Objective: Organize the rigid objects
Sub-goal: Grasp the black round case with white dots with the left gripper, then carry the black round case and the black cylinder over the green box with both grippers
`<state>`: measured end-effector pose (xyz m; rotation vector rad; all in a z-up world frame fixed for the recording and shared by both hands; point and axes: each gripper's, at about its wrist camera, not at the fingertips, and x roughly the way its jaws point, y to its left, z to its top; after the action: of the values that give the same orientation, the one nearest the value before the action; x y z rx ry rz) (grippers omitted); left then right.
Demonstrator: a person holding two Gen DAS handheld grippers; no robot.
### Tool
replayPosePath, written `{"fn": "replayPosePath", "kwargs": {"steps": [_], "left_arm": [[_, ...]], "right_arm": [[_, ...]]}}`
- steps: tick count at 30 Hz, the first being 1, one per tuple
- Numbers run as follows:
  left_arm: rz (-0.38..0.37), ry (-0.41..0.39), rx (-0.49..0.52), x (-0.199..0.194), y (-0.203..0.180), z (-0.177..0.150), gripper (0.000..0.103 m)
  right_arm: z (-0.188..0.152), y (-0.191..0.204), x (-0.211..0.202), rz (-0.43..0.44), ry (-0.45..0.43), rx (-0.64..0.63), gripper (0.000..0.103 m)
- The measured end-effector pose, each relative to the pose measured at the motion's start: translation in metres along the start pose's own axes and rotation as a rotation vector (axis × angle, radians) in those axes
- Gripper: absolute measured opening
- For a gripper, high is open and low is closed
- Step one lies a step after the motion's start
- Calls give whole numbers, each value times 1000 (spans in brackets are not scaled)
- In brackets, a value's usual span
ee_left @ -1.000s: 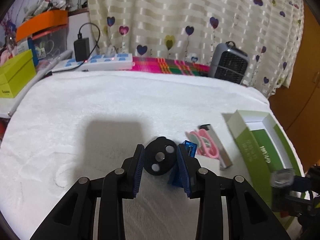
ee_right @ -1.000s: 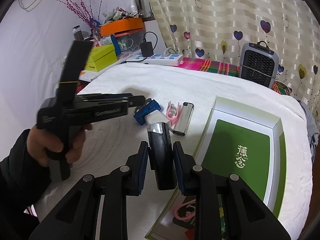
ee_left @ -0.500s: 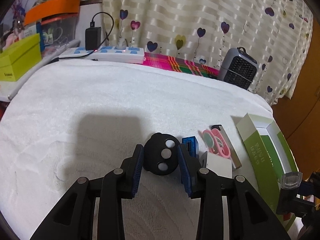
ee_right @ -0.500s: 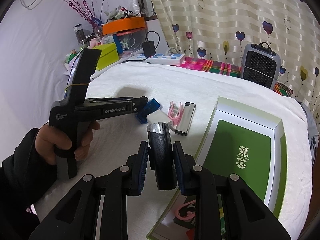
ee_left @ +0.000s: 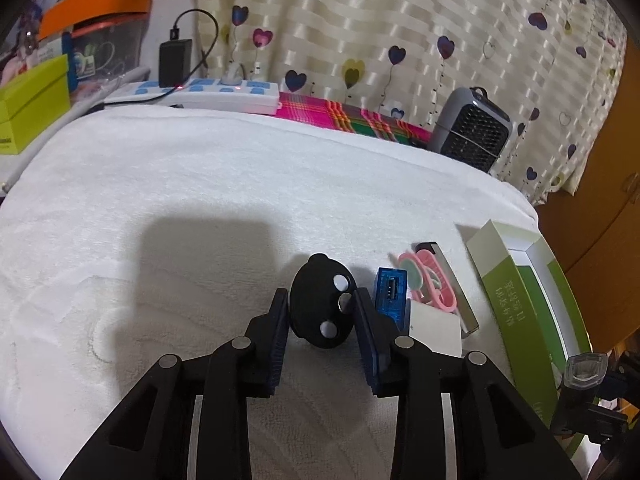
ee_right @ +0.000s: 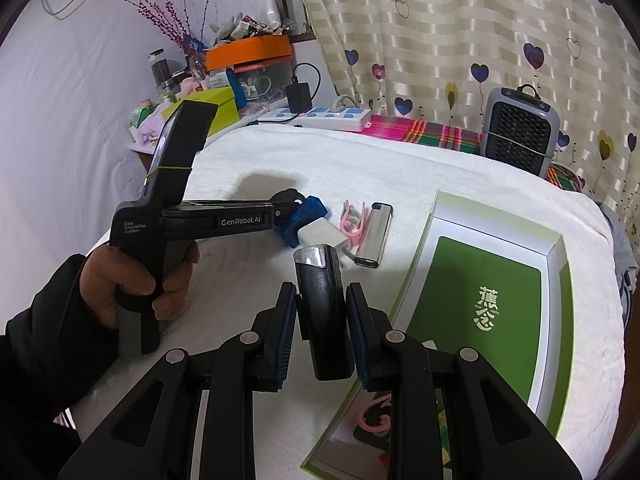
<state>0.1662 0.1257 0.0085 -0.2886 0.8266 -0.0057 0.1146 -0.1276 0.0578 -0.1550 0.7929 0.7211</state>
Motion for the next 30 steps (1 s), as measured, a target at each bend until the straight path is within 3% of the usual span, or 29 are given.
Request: {"fn": "replayPosePath", "kwargs": {"steps": [11,30], "left_arm": [[29,-60,20,-35,-10,-9,30],[-84,-146,121,-111,-75,-60,30]], "right_arm": [[-8,-1,-12,-23,-27,33,27],[-28,7,-46,-61,-104,78,27]]}}
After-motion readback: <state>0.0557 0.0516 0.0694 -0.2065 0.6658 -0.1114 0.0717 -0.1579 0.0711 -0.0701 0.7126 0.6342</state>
